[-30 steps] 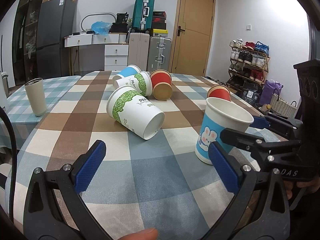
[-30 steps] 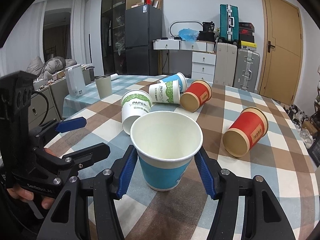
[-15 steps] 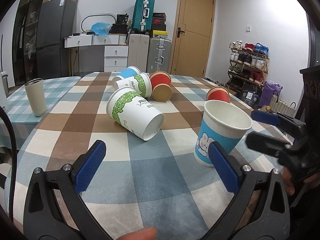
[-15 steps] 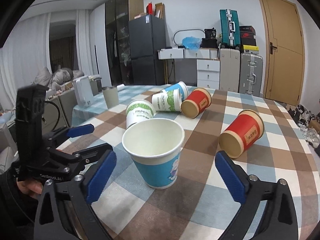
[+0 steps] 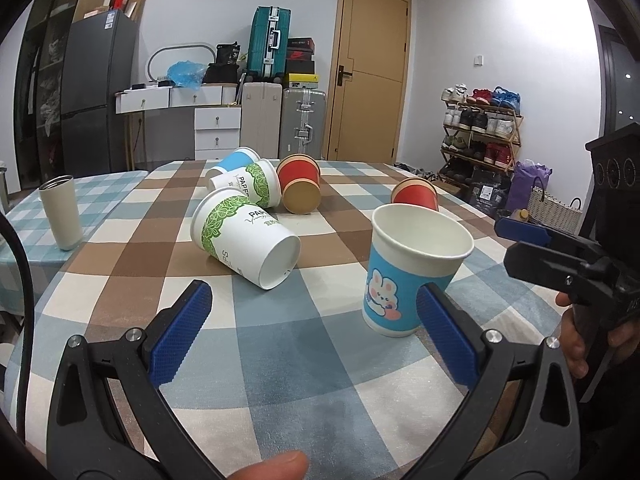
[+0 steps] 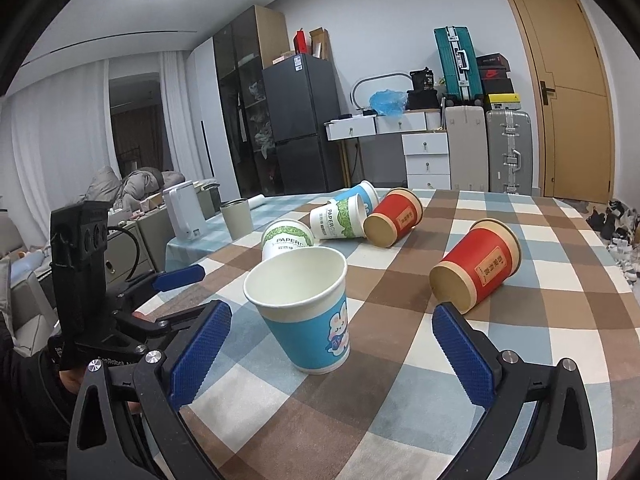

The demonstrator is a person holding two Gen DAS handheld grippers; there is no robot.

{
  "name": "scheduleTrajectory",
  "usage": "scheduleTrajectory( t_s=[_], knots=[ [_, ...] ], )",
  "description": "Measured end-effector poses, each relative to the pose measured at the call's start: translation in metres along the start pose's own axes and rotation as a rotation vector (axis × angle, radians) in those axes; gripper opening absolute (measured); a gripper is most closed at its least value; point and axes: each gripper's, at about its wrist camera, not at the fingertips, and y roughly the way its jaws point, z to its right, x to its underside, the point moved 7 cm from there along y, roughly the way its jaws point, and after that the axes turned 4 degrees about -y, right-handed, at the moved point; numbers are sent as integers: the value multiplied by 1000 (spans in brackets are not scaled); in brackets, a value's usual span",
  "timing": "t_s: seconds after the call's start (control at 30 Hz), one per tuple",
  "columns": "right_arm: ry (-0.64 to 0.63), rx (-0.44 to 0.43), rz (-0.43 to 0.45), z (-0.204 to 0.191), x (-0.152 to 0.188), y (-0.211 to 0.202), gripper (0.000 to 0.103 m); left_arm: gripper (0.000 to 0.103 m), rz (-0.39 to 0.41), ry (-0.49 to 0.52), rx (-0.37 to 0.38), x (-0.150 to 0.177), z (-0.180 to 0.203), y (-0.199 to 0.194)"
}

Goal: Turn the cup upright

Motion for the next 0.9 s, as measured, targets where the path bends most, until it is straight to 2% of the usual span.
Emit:
scheduleTrajectory(
  t_s=[0.9],
  knots=[
    [-20, -7, -1, -3, 3, 1, 103, 102, 4, -23, 2, 1, 4, 3]
  ],
)
